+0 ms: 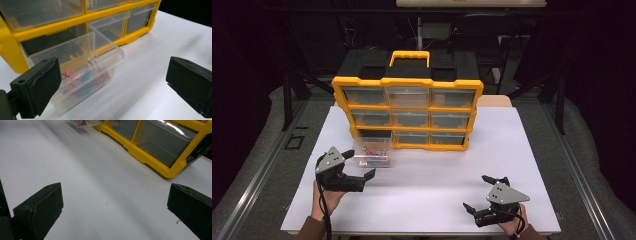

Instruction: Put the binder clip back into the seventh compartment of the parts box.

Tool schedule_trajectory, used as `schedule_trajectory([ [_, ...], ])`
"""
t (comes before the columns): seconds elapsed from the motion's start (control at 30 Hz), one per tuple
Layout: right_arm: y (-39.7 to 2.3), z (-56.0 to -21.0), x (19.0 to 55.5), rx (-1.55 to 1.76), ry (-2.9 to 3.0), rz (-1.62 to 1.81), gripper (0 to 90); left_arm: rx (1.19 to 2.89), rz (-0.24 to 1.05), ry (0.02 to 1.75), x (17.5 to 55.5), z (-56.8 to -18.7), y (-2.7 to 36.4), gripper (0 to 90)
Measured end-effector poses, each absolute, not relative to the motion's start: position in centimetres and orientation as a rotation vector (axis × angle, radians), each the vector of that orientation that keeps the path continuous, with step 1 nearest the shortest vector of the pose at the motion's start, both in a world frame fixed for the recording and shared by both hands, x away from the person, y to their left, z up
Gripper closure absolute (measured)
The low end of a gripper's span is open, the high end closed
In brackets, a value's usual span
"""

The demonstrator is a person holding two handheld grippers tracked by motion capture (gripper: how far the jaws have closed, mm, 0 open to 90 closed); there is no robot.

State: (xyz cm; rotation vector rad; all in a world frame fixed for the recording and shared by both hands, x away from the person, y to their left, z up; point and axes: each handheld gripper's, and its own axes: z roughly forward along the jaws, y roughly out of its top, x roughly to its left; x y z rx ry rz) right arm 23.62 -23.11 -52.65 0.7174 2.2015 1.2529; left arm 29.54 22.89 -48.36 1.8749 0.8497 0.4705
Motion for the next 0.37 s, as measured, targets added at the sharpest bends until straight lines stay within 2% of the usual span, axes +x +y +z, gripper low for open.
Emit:
schedule_trajectory([
  [0.37,-23.1,-52.6,23.6,0.710,2.192,1.266,0.0,1.898,0.486,0.882,27.1,-49.7,24.0,0.0],
])
